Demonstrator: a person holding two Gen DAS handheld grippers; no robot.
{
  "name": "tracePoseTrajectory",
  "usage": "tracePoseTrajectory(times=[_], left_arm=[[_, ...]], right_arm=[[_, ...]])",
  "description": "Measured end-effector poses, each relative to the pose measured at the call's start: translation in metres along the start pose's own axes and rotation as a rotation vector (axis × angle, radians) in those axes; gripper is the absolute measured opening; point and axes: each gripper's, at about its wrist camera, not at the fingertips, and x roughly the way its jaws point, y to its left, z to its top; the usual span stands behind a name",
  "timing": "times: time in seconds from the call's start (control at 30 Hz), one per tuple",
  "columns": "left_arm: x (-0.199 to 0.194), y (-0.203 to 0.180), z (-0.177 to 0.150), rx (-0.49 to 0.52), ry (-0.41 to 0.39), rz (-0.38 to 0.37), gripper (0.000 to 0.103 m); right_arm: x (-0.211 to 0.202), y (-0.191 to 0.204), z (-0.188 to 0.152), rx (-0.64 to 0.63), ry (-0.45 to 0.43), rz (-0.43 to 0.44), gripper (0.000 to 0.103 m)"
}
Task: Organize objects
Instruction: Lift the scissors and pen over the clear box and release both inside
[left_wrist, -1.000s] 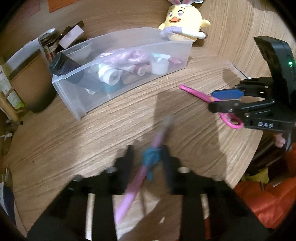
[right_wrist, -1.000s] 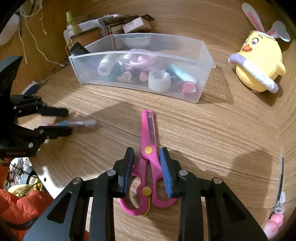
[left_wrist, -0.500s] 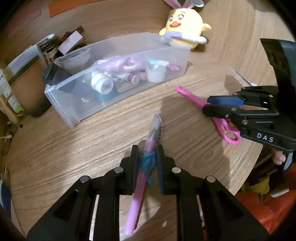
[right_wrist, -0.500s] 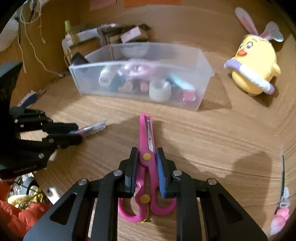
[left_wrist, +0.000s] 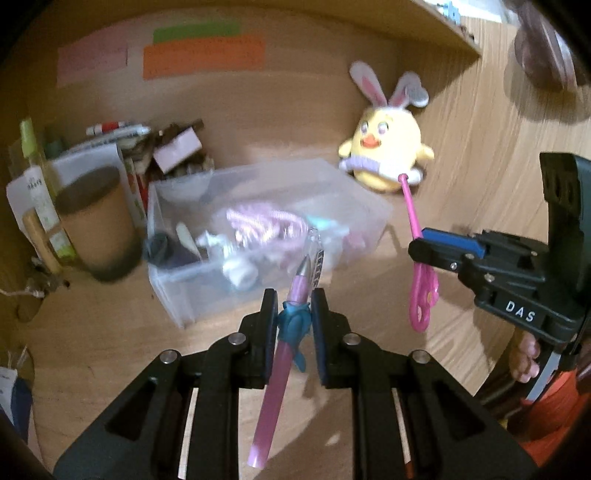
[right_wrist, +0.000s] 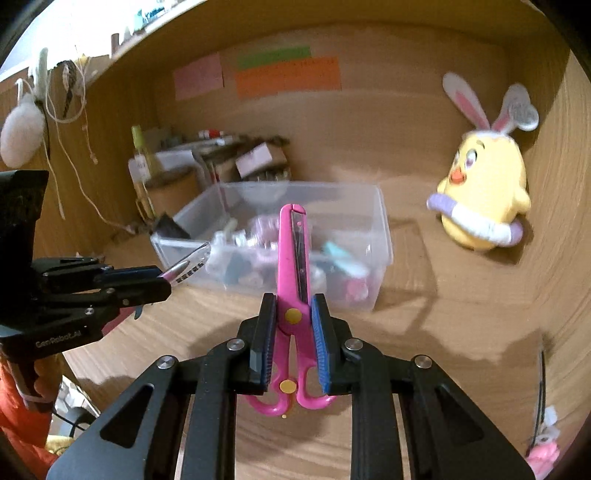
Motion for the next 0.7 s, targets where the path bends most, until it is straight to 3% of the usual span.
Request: tracePoseTrajectory(times=[0.33,0.7], left_arm=[[0.000,0.011,0.046,-0.032,-0.070,0.046,0.018],[0.051,0.024,0.081,-0.057,-0.003,0.084,0.018]], right_arm=[[-0.002,-0.001,0.048,-0.022,-0.107,-0.024,0.017],[0.036,-0.012,0.099,-0.082,-0.099,-0.098,0.017]])
